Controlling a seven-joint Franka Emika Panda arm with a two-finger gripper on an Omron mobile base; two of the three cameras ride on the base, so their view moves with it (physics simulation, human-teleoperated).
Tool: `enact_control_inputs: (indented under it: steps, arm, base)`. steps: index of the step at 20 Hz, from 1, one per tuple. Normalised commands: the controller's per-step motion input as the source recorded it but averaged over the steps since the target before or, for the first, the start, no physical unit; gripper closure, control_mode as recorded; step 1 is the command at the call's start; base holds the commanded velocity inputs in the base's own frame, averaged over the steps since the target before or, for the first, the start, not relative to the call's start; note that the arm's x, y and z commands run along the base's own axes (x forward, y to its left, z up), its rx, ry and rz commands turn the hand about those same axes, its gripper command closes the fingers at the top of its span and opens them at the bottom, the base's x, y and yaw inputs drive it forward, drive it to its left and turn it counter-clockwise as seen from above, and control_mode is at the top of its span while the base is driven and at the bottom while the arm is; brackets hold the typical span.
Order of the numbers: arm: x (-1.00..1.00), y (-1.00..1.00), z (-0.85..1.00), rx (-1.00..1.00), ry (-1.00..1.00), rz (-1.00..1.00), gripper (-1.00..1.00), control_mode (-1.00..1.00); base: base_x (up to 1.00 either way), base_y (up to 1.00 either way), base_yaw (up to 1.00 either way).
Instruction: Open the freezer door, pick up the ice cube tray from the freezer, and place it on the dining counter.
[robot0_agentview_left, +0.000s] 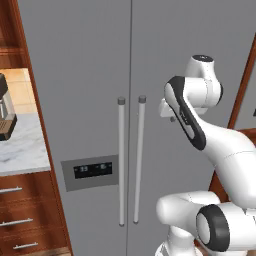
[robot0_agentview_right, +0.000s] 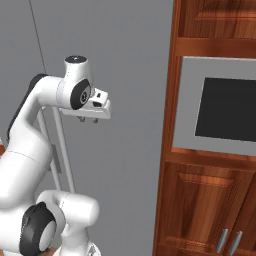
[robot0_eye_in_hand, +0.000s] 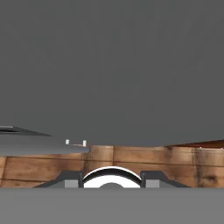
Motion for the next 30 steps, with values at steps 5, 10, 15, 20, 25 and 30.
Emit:
enact_control_inputs:
  steps: [5, 10, 15, 20, 25, 30]
  arm:
    - [-0.62, 0.0, 0.0, 0.0, 0.0, 0.0, -1.0, -1.0]
    - [-1.0, 0.0, -0.01, 0.0, 0.0, 0.0, -1.0, -1.0]
    - [-0.46, 0.02, 0.0, 0.0, 0.0, 0.0, -1.0, 1.0]
    - [0.0, 0.0, 0.0, 0.0, 0.0, 0.0, -1.0, 1.0]
    - [0.0, 0.0, 0.0, 0.0, 0.0, 0.0, -1.0, 1.0]
    - [0.0, 0.0, 0.0, 0.0, 0.0, 0.0, -1.0, 1.0]
  base:
    - [0.0, 0.0, 0.0]
    - [0.0, 0.0, 0.0]
    - [-0.03, 0.01, 0.0]
    - [0.03, -0.28, 0.01]
    - [0.12, -0.32, 0.02]
    - [0.33, 0.0, 0.0]
